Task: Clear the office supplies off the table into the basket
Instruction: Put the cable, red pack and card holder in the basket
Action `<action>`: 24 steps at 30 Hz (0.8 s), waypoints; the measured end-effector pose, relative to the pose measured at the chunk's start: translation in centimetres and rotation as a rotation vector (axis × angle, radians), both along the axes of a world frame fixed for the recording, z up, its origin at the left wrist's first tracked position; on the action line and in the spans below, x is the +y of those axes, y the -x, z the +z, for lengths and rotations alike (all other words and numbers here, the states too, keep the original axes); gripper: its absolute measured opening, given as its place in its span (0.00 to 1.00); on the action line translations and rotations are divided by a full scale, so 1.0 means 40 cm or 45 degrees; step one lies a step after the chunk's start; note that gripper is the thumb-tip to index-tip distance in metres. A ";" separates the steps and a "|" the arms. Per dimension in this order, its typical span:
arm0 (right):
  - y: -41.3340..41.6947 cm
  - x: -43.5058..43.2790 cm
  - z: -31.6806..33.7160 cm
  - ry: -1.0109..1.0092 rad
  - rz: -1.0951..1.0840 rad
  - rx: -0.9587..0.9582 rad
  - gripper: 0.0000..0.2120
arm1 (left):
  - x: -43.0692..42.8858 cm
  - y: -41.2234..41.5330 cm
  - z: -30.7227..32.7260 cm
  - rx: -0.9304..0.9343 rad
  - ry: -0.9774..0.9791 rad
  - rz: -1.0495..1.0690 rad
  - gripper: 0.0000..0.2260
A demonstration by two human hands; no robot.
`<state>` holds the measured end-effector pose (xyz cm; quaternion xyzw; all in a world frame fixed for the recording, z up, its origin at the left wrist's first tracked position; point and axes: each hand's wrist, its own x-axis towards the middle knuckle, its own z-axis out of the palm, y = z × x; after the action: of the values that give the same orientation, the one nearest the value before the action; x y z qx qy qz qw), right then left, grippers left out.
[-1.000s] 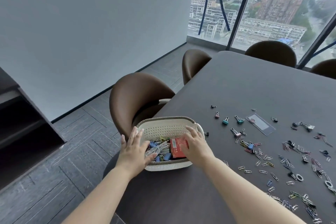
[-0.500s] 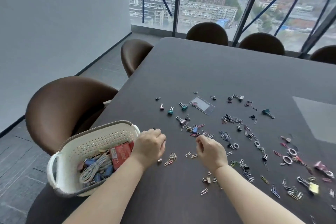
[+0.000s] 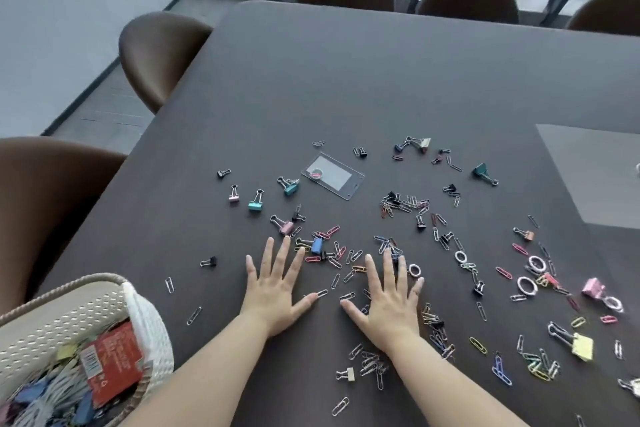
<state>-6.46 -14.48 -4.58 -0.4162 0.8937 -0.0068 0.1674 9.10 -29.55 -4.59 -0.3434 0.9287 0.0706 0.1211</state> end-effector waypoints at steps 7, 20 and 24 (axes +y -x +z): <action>0.175 -0.153 0.011 -0.057 -0.244 0.076 0.50 | -0.137 0.146 -0.004 0.048 0.019 0.075 0.41; 0.214 -0.209 -0.015 0.390 0.155 0.037 0.27 | -0.159 0.192 -0.022 0.599 0.057 -0.125 0.18; 0.140 -0.133 -0.035 0.616 0.186 0.166 0.14 | -0.095 0.163 -0.018 0.620 0.012 -0.152 0.12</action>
<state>-12.07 -19.79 -5.98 -0.5071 0.8425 -0.1815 0.0051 2.60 -33.33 -5.29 -0.2615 0.9494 0.1397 -0.1038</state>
